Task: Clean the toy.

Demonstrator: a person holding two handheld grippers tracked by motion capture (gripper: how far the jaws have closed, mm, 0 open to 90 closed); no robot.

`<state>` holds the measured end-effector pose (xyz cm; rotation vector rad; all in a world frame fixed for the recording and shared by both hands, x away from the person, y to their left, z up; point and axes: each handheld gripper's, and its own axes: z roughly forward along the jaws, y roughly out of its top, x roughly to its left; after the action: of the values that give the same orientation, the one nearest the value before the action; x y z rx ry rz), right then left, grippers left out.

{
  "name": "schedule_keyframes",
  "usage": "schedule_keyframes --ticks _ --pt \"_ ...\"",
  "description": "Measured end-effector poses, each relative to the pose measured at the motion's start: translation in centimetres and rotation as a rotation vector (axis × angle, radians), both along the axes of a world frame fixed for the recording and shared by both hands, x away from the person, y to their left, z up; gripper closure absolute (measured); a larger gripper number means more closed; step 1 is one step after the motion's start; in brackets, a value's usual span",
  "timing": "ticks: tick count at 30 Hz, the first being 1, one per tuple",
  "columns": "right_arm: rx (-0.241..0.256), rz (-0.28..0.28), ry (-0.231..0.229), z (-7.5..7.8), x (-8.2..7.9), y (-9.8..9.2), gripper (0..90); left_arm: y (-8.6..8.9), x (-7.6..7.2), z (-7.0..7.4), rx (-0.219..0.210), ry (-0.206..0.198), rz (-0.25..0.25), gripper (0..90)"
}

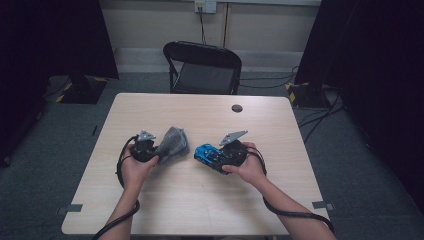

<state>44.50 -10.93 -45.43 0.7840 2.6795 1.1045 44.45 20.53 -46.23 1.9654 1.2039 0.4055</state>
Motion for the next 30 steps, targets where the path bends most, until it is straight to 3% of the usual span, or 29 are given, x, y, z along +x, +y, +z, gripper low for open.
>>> schedule_keyframes --ticks 3,4,6,8,11,14,30 --pt "0.007 0.023 -0.001 0.1 -0.4 0.5 28.3 -1.3 1.0 0.7 0.005 -0.011 -0.019 68.5" --pt "0.01 0.029 0.003 0.1 -0.4 0.6 28.3 -1.9 1.2 0.8 -0.013 -0.015 -0.02 68.5" --pt "0.017 0.034 0.002 0.2 -0.5 0.9 28.3 -3.0 1.5 1.1 -0.054 -0.007 -0.051 69.0" --pt "0.018 0.04 -0.002 0.2 -0.5 1.1 28.3 -4.2 1.5 1.3 -0.042 -0.003 -0.11 69.3" --pt "0.015 0.039 -0.01 0.3 -0.6 1.3 28.3 -5.1 1.2 1.2 -0.042 0.014 -0.16 69.8" --pt "-0.003 0.034 -0.017 0.3 -0.4 1.1 28.4 -4.8 1.0 1.0 -0.078 0.028 -0.173 70.3" --pt "-0.022 -0.014 -0.034 0.4 0.6 1.0 28.3 -2.6 -1.7 0.8 -0.133 0.061 -0.207 70.2"
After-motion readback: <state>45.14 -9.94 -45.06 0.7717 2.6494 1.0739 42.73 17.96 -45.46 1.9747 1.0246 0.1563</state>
